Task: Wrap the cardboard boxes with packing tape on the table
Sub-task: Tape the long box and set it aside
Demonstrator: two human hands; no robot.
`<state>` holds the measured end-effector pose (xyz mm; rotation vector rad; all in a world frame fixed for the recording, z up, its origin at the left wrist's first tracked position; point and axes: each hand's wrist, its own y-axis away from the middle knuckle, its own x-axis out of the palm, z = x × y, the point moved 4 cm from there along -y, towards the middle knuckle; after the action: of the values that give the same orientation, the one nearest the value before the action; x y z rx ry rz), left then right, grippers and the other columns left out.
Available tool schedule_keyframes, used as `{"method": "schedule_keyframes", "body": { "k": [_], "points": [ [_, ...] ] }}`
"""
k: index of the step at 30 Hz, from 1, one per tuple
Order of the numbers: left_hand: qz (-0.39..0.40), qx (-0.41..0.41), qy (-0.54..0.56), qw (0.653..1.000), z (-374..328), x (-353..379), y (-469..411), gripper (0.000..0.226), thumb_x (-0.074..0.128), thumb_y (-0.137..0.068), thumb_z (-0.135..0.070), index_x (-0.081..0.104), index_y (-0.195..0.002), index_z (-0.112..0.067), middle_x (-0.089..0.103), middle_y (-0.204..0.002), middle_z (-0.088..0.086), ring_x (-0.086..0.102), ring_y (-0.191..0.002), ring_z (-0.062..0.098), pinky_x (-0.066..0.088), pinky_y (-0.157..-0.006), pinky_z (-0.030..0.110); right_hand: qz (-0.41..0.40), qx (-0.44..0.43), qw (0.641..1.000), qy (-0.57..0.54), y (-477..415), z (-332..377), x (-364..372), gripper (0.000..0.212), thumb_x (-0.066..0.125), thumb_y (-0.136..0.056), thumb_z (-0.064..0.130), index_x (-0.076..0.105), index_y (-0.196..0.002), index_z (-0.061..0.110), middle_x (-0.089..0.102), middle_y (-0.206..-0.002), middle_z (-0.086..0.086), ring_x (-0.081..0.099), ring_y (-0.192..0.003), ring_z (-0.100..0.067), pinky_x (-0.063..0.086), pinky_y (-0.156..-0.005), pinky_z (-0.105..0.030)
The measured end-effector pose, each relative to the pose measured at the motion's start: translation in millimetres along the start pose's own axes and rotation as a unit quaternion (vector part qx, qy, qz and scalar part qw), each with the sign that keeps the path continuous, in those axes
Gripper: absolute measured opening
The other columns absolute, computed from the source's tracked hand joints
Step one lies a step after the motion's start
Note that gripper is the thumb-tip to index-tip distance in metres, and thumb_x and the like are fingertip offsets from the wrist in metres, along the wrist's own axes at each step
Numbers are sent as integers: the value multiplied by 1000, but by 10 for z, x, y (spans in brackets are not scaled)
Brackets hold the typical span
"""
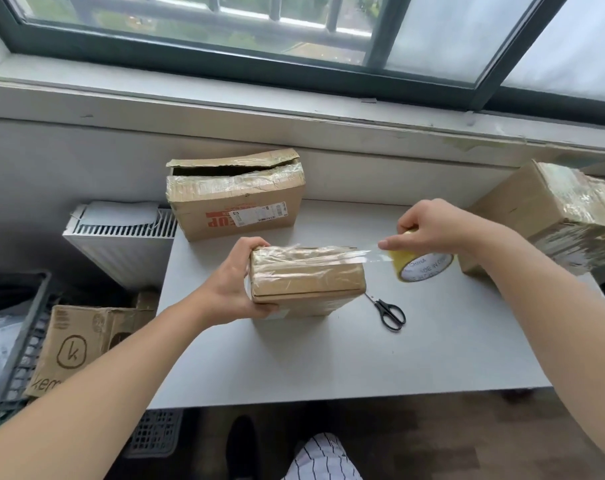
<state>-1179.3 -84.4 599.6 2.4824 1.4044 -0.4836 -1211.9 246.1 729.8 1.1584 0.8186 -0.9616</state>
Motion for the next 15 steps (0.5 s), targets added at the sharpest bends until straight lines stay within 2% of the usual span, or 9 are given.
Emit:
{"method": "schedule_keyframes", "body": {
  "k": [3,6,8,11,15],
  "points": [
    [1,-1,3,1000,-8,-3,-22,102,99,-58,-8,37,-137,-28,53,-126,-18,58,-123,10,50,-105,27,-3,14,999,-29,-73,-69,227,62,73,-80,65,55,-61,8,42,-53,2,42,-56,-16,32,-55,-31],
    [-1,-2,8,1000,-2,4,-2,102,98,-59,-6,37,-138,-25,54,-129,-10,58,-122,9,49,-105,25,-5,25,999,-46,-92,-141,349,64,73,-79,66,56,-63,7,40,-52,3,42,-56,-17,32,-57,-31],
    [3,1,4,1000,-13,12,1,102,99,-60,-7,36,-138,-26,53,-128,-14,57,-122,8,49,-105,24,-9,28,998,-56,-72,-182,387,65,72,-80,67,57,-64,6,41,-53,2,42,-56,-17,32,-57,-31],
    [12,4,-8,1000,-8,0,-21,104,99,-60,-10,35,-140,-29,51,-124,-23,55,-123,8,48,-107,27,-24,20,998,-62,-25,-156,330,62,72,-81,64,54,-58,9,38,-50,4,40,-55,-17,31,-56,-32],
    [2,1,-8,1000,-4,0,-17,104,98,-59,-11,35,-139,-33,51,-128,-17,55,-123,10,51,-106,33,-66,10,996,-54,73,-63,62,55,73,-83,59,56,-57,13,43,-50,3,42,-53,-14,34,-53,-30]
  ]
}}
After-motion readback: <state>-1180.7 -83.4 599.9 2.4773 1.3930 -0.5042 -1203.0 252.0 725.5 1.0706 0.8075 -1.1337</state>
